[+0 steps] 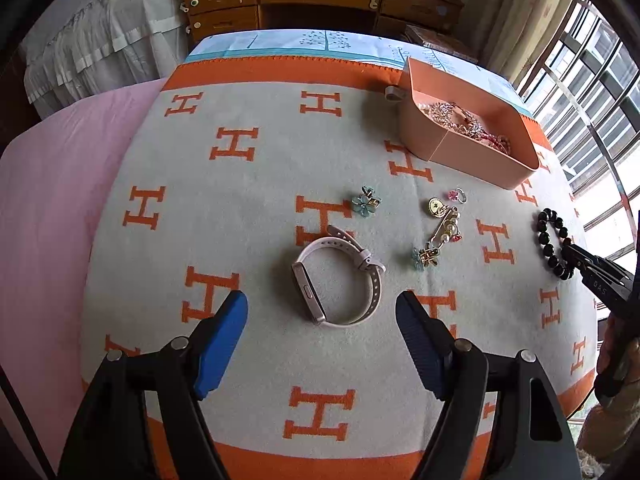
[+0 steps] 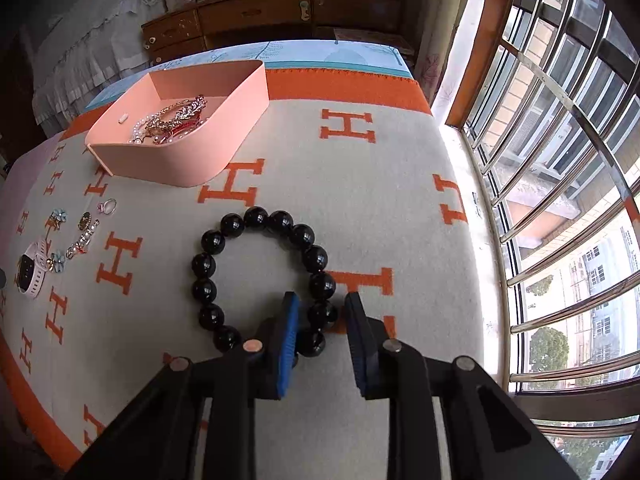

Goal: Organize jewelry
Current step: 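Grasp the white strap watch with the left gripper while the right gripper grasps the black bead bracelet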

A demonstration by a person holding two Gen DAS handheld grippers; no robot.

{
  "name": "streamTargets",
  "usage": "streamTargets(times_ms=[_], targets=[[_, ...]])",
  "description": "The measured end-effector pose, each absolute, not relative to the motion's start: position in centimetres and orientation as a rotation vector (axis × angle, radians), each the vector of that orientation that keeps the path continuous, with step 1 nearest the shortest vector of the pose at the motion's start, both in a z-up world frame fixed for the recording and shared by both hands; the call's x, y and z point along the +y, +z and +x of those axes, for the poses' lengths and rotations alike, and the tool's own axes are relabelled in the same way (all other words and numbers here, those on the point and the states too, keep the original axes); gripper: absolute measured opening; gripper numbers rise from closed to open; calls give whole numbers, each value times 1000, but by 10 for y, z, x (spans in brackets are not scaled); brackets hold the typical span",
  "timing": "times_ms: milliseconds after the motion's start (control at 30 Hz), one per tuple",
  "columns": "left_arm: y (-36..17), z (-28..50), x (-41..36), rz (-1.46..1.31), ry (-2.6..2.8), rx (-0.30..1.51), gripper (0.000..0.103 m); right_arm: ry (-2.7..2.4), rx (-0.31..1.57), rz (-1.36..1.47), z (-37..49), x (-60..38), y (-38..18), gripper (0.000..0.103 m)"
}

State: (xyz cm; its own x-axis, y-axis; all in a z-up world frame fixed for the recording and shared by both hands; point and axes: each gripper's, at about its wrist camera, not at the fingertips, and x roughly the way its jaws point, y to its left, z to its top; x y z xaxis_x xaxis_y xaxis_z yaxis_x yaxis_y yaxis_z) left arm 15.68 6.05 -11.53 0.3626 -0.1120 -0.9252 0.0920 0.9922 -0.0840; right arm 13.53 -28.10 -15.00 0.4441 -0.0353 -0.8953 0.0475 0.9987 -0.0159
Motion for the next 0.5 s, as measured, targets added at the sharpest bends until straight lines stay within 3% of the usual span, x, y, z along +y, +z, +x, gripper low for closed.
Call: streamTargets(times_ms=[100, 267, 500], targets=[[-116, 165, 53, -28, -135, 1209, 66, -54, 1097, 22, 133, -279, -150, 15], [-124, 184, 44, -69, -121, 1275, 43, -30, 1090, 129, 128, -285, -148, 15], [-142, 209, 36, -97, -61, 1330, 35, -3, 1071, 179, 114, -285, -149, 15]])
